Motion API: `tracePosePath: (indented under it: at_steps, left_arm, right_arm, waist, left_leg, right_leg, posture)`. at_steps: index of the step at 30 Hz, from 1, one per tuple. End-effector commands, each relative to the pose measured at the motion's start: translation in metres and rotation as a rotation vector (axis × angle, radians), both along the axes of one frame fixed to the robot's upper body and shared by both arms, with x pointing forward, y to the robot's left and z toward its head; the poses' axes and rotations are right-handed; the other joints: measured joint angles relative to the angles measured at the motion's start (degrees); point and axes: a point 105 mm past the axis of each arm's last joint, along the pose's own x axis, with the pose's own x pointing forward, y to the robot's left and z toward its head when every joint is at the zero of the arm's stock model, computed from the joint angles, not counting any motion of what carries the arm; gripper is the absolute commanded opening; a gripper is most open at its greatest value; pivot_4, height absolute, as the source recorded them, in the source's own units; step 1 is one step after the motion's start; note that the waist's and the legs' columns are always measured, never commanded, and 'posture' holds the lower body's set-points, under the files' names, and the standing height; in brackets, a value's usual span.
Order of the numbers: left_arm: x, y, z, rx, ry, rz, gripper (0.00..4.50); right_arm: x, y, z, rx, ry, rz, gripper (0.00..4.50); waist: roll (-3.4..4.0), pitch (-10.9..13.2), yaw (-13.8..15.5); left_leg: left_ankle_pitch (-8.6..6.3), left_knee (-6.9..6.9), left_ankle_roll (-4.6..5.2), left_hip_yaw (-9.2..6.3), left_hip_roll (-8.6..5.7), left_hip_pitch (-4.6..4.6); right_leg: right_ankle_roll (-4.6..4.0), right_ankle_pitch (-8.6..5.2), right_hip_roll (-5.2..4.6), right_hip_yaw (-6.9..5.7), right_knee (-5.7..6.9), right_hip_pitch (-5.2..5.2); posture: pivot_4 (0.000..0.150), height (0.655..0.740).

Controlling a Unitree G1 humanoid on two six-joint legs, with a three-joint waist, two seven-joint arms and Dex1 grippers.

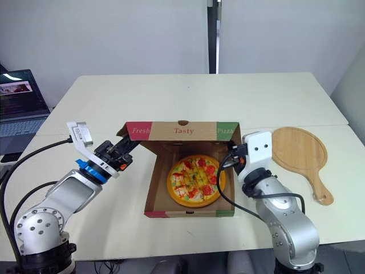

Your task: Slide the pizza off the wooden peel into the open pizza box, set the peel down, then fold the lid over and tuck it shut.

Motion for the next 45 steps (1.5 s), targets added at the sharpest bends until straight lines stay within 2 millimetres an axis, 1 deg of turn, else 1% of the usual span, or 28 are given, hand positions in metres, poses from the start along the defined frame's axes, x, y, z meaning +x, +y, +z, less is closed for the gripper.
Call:
tracePosePath:
  at_steps: [1, 6, 8, 9, 11, 17, 18, 19, 21, 26, 29, 31, 34, 36, 37, 38, 39, 41, 43, 44, 45]
  left_arm:
    - [-0.009, -0.03, -0.02, 0.036, 0.066, -0.132, 0.0]
    - [-0.008, -0.028, -0.019, 0.047, 0.052, -0.116, 0.0]
    - [-0.007, -0.027, -0.019, 0.054, 0.047, -0.111, 0.0]
    - [-0.007, -0.026, -0.019, 0.058, 0.045, -0.109, 0.0]
    - [-0.008, -0.024, -0.019, 0.072, 0.039, -0.104, 0.0]
    - [-0.008, -0.017, -0.019, 0.112, 0.019, -0.091, 0.0]
    - [-0.008, -0.017, -0.019, 0.116, 0.016, -0.09, 0.0]
    - [-0.008, -0.016, -0.019, 0.12, 0.013, -0.09, 0.0]
    - [-0.009, -0.016, -0.019, 0.126, 0.008, -0.09, 0.0]
    - [-0.009, -0.015, -0.019, 0.139, -0.005, -0.087, 0.0]
    - [-0.009, -0.014, -0.019, 0.148, -0.013, -0.084, 0.0]
    - [-0.009, -0.013, -0.019, 0.152, -0.016, -0.081, 0.0]
    - [-0.009, -0.013, -0.018, 0.163, -0.026, -0.086, 0.0]
    - [-0.01, -0.014, -0.018, 0.168, -0.031, -0.089, 0.0]
    - [-0.01, -0.014, -0.019, 0.169, -0.032, -0.09, 0.0]
    - [-0.011, -0.014, -0.019, 0.17, -0.032, -0.091, 0.0]
    - [-0.011, -0.015, -0.02, 0.172, -0.033, -0.092, 0.0]
    - [-0.01, -0.016, -0.02, 0.177, -0.038, -0.094, 0.0]
    - [-0.01, -0.017, -0.019, 0.18, -0.042, -0.094, 0.0]
    - [-0.01, -0.017, -0.019, 0.181, -0.043, -0.094, 0.0]
    - [-0.01, -0.017, -0.019, 0.183, -0.045, -0.096, 0.0]
  right_arm:
    - [-0.018, 0.04, -0.012, 0.022, 0.065, 0.219, 0.02]
    - [-0.018, 0.035, -0.019, 0.006, 0.081, 0.199, 0.02]
    - [-0.016, 0.03, -0.02, 0.012, 0.085, 0.173, 0.02]
    - [-0.015, 0.028, -0.02, 0.019, 0.087, 0.164, 0.21]
    - [-0.015, 0.024, -0.021, 0.035, 0.093, 0.156, 0.64]
    - [-0.021, 0.012, -0.025, 0.024, 0.109, 0.154, 2.78]
    - [-0.022, 0.009, -0.026, 0.017, 0.115, 0.158, 3.1]
    - [-0.024, 0.007, -0.028, 0.006, 0.122, 0.164, 3.52]
    - [-0.03, -0.003, -0.035, -0.034, 0.147, 0.178, 4.16]
    - [-0.044, -0.034, -0.049, -0.125, 0.233, 0.213, 4.16]
    - [-0.051, -0.061, -0.054, -0.201, 0.292, 0.22, 4.16]
    - [-0.054, -0.079, -0.053, -0.266, 0.312, 0.227, 4.16]
    - [-0.054, -0.103, -0.043, -0.309, 0.312, 0.221, 4.16]
    - [-0.043, -0.113, -0.019, -0.247, 0.237, 0.187, 4.16]
    - [-0.034, -0.114, -0.003, -0.2, 0.177, 0.171, 3.81]
    - [-0.028, -0.114, 0.007, -0.169, 0.139, 0.165, 3.79]
    - [-0.022, -0.11, 0.017, -0.155, 0.108, 0.171, 3.56]
    - [-0.008, -0.099, 0.033, -0.129, 0.05, 0.183, 2.88]
    - [0.003, -0.089, 0.044, -0.124, 0.021, 0.198, 2.14]
    - [0.006, -0.085, 0.046, -0.127, 0.017, 0.204, 1.8]
    - [0.008, -0.078, 0.048, -0.138, 0.018, 0.235, 1.47]
  waist:
    - [0.0, 0.0, 0.01]
    - [0.0, 0.0, 0.01]
    - [0.0, 0.0, 0.05]
    - [0.0, 0.0, 0.07]
    - [-0.01, 0.01, 0.14]
    - [-0.02, 0.02, 0.36]
    - [-0.03, 0.02, 0.38]
    - [-0.03, 0.03, 0.4]
    - [-0.04, 0.03, 0.44]
    - [-0.15, 0.15, 1.55]
    - [0.03, 0.54, 2.0]
    - [0.07, 0.6, 2.06]
    - [0.02, 0.69, 2.19]
    - [-0.08, 0.88, 2.23]
    - [-0.08, 0.91, 2.26]
    - [-0.12, 0.97, 2.25]
    - [-0.15, 1.1, 2.17]
    - [-0.12, 1.29, 2.15]
    - [-0.12, 1.31, 2.28]
    - [-0.13, 1.32, 2.49]
    - [-0.13, 1.32, 2.73]
  left_leg:
    - [0.0, -0.01, 0.01, -0.02, 0.0, 0.0]
    - [-0.03, -0.03, 0.05, -0.03, 0.02, -0.02]
    - [-0.05, -0.03, 0.07, -0.04, 0.02, -0.04]
    - [-0.05, -0.03, 0.08, -0.05, 0.01, -0.05]
    - [-0.06, -0.03, 0.09, -0.07, 0.01, -0.06]
    - [-0.07, -0.03, 0.11, -0.12, 0.0, -0.08]
    - [-0.07, -0.03, 0.11, -0.12, 0.0, -0.08]
    - [-0.08, -0.03, 0.11, -0.12, 0.0, -0.08]
    - [-0.08, -0.03, 0.12, -0.13, 0.0, -0.09]
    - [-0.09, -0.02, 0.14, -0.19, -0.03, -0.1]
    - [-0.09, -0.01, 0.14, -0.21, -0.07, -0.21]
    - [-0.11, -0.02, 0.17, -0.17, -0.09, -0.22]
    - [-0.13, -0.04, 0.2, -0.17, -0.08, -0.22]
    - [-0.13, -0.04, 0.2, -0.16, -0.08, -0.23]
    - [-0.13, -0.02, 0.2, -0.13, -0.08, -0.23]
    - [-0.13, -0.02, 0.2, -0.14, -0.08, -0.23]
    - [-0.13, -0.03, 0.2, -0.14, -0.06, -0.18]
    - [-0.13, -0.02, 0.2, -0.11, -0.06, -0.2]
    - [-0.12, -0.02, 0.19, -0.16, -0.06, -0.22]
    - [-0.12, -0.04, 0.18, -0.2, -0.06, -0.24]
    - [-0.11, -0.04, 0.16, -0.26, -0.06, -0.27]
  right_leg:
    - [0.0, 0.0, 0.0, -0.01, -0.03, 0.0]
    - [0.02, 0.0, 0.02, -0.04, -0.14, 0.01]
    - [0.03, 0.01, 0.02, -0.04, -0.18, 0.01]
    - [0.03, 0.01, 0.02, -0.04, -0.19, 0.02]
    - [0.03, 0.01, 0.02, -0.06, -0.2, 0.02]
    - [0.06, 0.02, 0.01, -0.08, -0.25, 0.06]
    - [0.06, 0.02, 0.01, -0.08, -0.26, 0.08]
    - [0.07, 0.02, 0.01, -0.08, -0.27, 0.08]
    - [0.08, 0.01, 0.01, -0.09, -0.28, 0.1]
    - [0.18, -0.04, -0.03, -0.15, -0.35, 0.24]
    - [0.18, -0.05, -0.06, -0.16, -0.38, 0.22]
    - [0.21, -0.06, -0.09, -0.14, -0.39, 0.21]
    - [0.25, -0.1, -0.09, -0.18, -0.39, 0.21]
    - [0.25, -0.1, -0.09, -0.16, -0.4, 0.23]
    - [0.26, -0.09, -0.09, -0.14, -0.4, 0.23]
    - [0.26, -0.09, -0.09, -0.14, -0.41, 0.23]
    - [0.26, -0.09, -0.09, -0.16, -0.4, 0.28]
    - [0.26, -0.09, -0.09, -0.13, -0.41, 0.27]
    - [0.26, -0.08, -0.09, -0.17, -0.4, 0.26]
    - [0.25, -0.08, -0.09, -0.21, -0.4, 0.25]
    - [0.24, -0.09, -0.09, -0.26, -0.4, 0.25]
  posture:
    - [0.15, 0.735]
    - [0.15, 0.735]
    - [0.15, 0.735]
    - [0.15, 0.735]
    - [0.15, 0.735]
    - [0.15, 0.735]
    - [0.15, 0.735]
    - [0.15, 0.735]
    - [0.15, 0.735]
    - [0.15, 0.735]
    - [0.15, 0.735]
    - [0.15, 0.735]
    - [0.15, 0.735]
    - [0.15, 0.735]
    - [0.15, 0.735]
    - [0.15, 0.735]
    - [0.15, 0.735]
    - [0.15, 0.735]
    - [0.15, 0.735]
    - [0.15, 0.735]
    - [0.15, 0.735]
